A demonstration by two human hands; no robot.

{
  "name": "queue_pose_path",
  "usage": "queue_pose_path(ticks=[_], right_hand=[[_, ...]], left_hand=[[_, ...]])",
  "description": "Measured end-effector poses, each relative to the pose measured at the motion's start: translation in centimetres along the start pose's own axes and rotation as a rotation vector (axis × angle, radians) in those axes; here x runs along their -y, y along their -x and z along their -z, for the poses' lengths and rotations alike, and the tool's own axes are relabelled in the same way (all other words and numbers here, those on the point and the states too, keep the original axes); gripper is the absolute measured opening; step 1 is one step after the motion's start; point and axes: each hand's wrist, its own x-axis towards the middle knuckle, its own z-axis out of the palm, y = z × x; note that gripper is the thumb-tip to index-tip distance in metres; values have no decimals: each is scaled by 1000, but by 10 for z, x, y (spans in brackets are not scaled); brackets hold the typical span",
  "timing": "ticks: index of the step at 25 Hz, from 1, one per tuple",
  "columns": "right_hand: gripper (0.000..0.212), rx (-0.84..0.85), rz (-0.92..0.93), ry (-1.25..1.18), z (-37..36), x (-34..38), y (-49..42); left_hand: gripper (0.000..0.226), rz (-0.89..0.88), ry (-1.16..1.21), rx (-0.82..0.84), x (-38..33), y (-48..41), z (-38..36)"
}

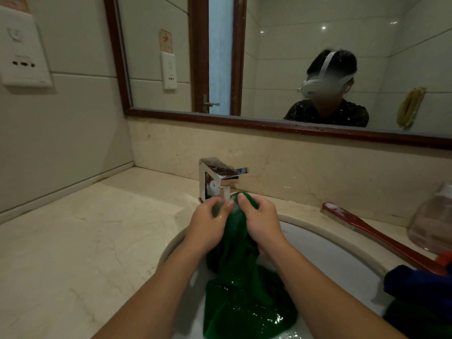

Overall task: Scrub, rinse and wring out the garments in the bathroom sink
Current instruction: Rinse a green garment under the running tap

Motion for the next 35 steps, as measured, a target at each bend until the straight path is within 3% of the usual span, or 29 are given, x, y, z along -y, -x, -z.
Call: queue_pose_path(ticks=[5,11,17,23,29,35], right_hand=[[16,-45,29,-50,3,0,-6],[18,20,-18,33,-17,-7,6],[21,-43,7,188,-30,-13,20],[20,-188,25,82,-11,-2,5],[33,61,-99,95,-7,-12,11],[13,-6,-129,-53,-1,-7,7]], left_hand=[[28,20,2,17,-1,0,-5],[33,174,172,-197,-4,-7,4],[42,106,188,-353,-9,-6,13],[33,102,170,-199,-12,-1,7],[31,176,200,-150,-14,1,7],[23,175,278,0,-12,0,9]])
